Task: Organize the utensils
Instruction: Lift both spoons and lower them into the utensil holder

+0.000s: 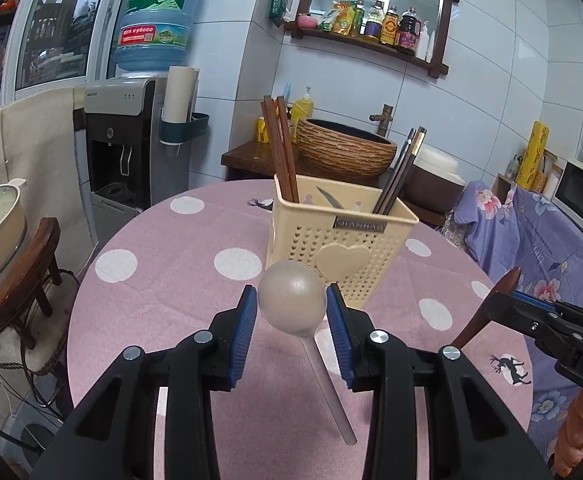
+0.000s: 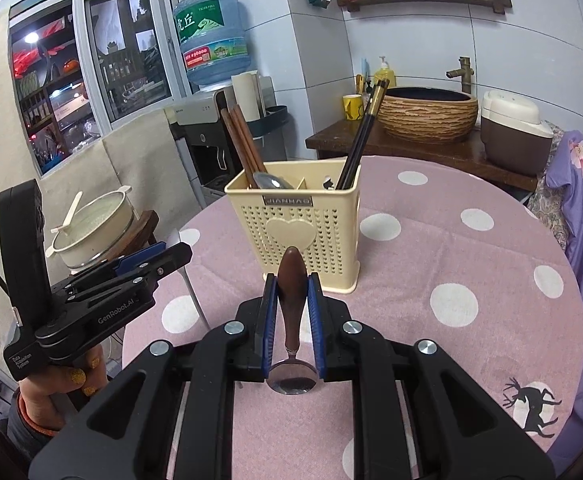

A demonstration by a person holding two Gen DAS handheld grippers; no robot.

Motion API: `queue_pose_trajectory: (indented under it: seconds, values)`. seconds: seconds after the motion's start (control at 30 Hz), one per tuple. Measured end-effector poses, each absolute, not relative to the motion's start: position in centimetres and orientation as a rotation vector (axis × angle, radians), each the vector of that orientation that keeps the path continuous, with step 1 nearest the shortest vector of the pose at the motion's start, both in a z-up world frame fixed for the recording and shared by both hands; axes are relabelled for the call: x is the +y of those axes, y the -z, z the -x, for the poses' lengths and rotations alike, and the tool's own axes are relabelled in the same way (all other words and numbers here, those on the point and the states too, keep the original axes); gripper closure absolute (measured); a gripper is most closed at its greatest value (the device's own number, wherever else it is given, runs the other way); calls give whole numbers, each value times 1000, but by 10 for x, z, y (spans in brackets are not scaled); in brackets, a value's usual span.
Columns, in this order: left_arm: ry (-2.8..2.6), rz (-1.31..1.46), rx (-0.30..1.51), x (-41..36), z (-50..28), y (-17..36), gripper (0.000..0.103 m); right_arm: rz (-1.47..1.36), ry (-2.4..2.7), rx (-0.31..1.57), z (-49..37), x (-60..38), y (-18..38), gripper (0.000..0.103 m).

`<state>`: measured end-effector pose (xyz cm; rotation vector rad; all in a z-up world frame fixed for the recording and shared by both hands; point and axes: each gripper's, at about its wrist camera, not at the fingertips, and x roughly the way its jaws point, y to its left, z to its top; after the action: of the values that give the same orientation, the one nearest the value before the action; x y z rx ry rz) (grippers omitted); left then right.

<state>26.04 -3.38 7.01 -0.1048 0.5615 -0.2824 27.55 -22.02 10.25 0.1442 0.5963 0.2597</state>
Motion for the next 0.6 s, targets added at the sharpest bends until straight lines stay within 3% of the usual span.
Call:
queue_pose_trajectory:
  seconds: [0.43,0.6]
  values:
    - [229,79,290,-48,-317,-197,67,-93,-241,376,-324,-221,-226,87]
    - [156,11,263,-67,-353,-215,67,-55,-173,335,-357,-218,-249,87]
